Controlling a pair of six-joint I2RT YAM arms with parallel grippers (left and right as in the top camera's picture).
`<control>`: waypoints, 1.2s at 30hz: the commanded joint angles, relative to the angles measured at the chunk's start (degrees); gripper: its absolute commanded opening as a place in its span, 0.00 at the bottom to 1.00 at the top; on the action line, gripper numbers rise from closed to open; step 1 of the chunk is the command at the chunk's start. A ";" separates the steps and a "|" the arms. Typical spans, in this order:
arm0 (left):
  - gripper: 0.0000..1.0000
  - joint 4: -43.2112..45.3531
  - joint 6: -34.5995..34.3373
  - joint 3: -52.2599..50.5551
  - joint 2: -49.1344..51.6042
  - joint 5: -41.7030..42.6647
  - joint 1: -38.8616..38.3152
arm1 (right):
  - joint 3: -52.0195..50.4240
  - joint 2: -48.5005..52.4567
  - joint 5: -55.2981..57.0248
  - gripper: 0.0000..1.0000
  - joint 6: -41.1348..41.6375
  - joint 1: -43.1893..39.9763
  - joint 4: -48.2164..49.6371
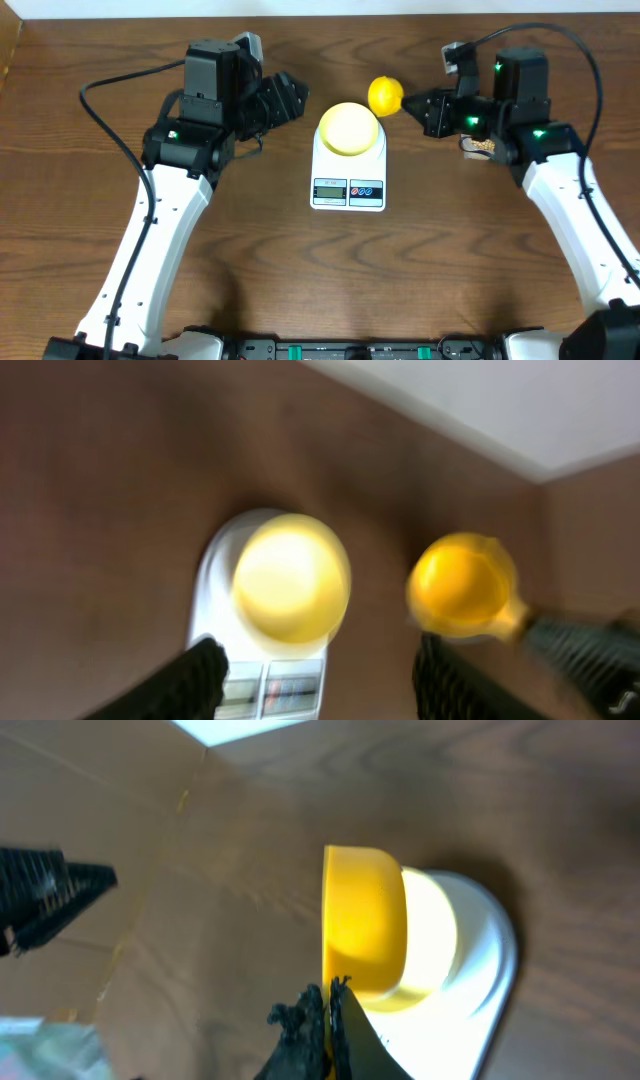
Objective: Scoop item into bowl and weigh 50g on scale
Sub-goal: 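Release the scoop from the left gripper, right gripper pulls it right, then move the left gripper to the scale's button panel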
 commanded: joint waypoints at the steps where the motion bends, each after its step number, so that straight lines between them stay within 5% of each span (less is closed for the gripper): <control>1: 0.65 -8.59 8.13 1.03 -0.57 0.55 -0.70 | 4.22 -1.53 3.98 0.01 -7.54 -1.53 -3.72; 7: 0.67 -17.94 14.60 1.01 -0.50 0.42 -4.90 | 4.28 -1.53 3.96 0.01 -7.52 -3.06 -4.02; 15: 0.66 -18.51 15.17 0.92 -0.48 -8.57 -12.55 | 4.28 -1.53 3.96 0.01 -7.52 -3.67 -4.04; 24: 0.45 -18.08 15.19 0.11 2.12 -10.10 -17.29 | 4.28 -1.53 3.96 0.01 -7.72 -3.67 -4.04; 36: 0.41 -16.94 19.87 -1.92 10.71 -20.98 -24.59 | 4.28 -1.53 3.98 0.01 -7.69 -3.67 -3.17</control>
